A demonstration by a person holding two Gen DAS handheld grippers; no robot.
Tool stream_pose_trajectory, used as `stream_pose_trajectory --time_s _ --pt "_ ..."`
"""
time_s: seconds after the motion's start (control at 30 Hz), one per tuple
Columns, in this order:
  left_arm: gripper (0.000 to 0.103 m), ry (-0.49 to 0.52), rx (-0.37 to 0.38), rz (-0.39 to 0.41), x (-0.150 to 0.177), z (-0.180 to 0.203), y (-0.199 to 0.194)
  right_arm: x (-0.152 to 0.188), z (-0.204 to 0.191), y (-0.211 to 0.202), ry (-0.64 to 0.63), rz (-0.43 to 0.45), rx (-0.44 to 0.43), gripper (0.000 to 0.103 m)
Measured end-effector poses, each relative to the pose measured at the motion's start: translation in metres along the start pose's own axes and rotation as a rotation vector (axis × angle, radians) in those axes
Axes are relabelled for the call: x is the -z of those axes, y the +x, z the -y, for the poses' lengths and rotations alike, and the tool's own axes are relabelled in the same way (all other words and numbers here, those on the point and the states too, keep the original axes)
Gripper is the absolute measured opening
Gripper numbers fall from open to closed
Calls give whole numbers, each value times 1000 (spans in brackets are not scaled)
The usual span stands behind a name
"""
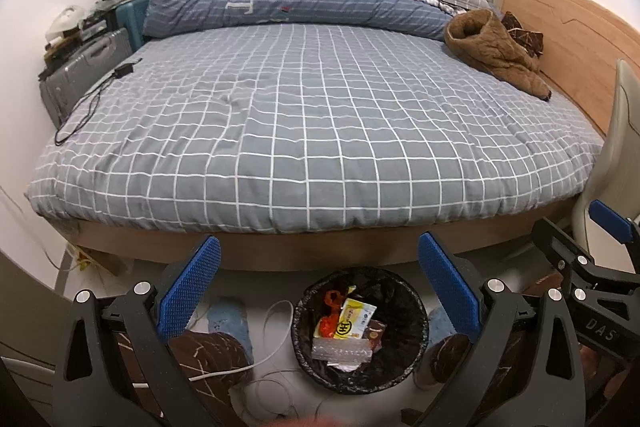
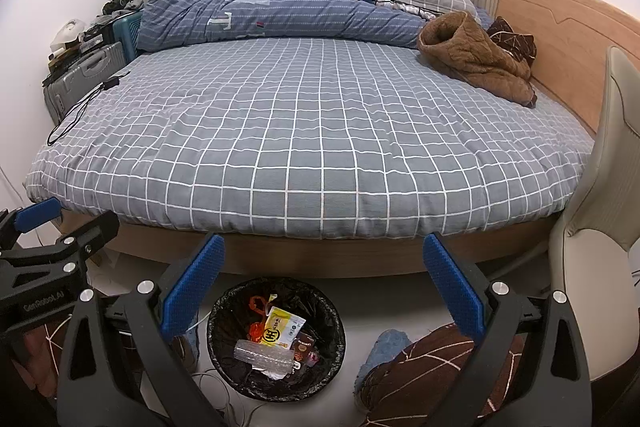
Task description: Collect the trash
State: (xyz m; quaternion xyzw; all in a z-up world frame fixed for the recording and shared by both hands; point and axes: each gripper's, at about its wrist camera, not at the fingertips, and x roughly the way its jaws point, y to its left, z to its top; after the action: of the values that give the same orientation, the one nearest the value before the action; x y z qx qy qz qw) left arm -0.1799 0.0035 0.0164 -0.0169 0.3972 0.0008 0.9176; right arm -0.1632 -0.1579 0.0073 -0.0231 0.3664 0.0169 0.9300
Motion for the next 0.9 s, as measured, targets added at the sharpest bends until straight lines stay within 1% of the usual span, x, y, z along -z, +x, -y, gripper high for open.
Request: stream_pose_trajectory --time_s 0.2,0.47,0.9 --pt "97 1 -3 -4 0 1 3 0 0 0 -2 0 0 95" --pt "97 -21 16 -23 0 -1 6 0 -1 1 0 -4 -2 95" --pt "97 20 6 -28 1 6 9 1 -4 5 -5 -11 -9 95"
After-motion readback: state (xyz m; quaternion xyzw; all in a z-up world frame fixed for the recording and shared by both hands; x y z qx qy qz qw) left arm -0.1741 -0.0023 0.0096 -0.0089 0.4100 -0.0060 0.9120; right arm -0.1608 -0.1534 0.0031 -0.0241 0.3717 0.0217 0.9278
